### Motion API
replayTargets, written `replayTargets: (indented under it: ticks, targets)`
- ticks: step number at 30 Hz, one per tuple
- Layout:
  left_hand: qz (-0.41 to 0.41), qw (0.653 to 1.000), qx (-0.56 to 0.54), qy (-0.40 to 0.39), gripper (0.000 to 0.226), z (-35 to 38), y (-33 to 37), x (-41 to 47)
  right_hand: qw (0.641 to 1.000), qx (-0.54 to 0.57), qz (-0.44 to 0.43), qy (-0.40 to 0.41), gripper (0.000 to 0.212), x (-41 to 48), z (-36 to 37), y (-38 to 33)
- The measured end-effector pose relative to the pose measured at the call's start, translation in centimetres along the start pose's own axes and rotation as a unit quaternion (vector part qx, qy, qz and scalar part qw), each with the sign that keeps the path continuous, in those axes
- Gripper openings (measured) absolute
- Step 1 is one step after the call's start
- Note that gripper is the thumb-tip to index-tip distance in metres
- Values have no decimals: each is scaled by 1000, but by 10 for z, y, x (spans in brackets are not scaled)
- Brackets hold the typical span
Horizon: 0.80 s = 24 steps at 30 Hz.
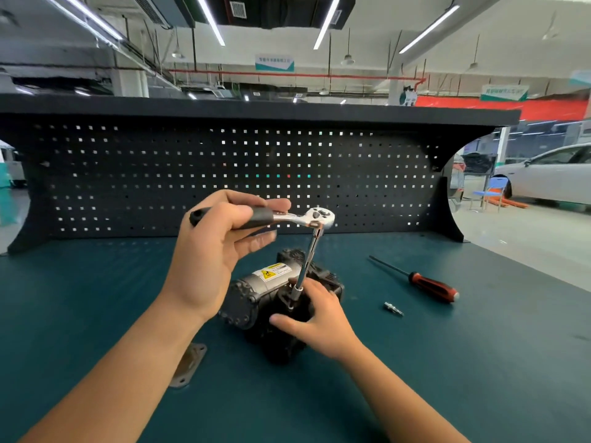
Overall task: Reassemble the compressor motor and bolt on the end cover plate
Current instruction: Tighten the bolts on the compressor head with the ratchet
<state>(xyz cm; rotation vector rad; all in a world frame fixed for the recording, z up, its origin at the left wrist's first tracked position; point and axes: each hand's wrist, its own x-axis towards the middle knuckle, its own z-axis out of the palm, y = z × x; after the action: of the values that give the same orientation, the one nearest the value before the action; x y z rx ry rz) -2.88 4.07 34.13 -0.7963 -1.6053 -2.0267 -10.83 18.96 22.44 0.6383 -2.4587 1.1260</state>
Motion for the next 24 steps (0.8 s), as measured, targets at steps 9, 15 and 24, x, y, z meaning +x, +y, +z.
replayTargets:
  ticks: [9,15,24]
  targets:
    - [-32,998,-43,26,42,-1,0,24,997,62,3,38,66,2,-2,6]
    - [-128,986,-92,54,49,-10,-12,64,997,67,-1,34,66,4,-1,8]
    - [-207,968,-135,31,42,2,-31,99,995,98,-3,12,71,6,-2,10]
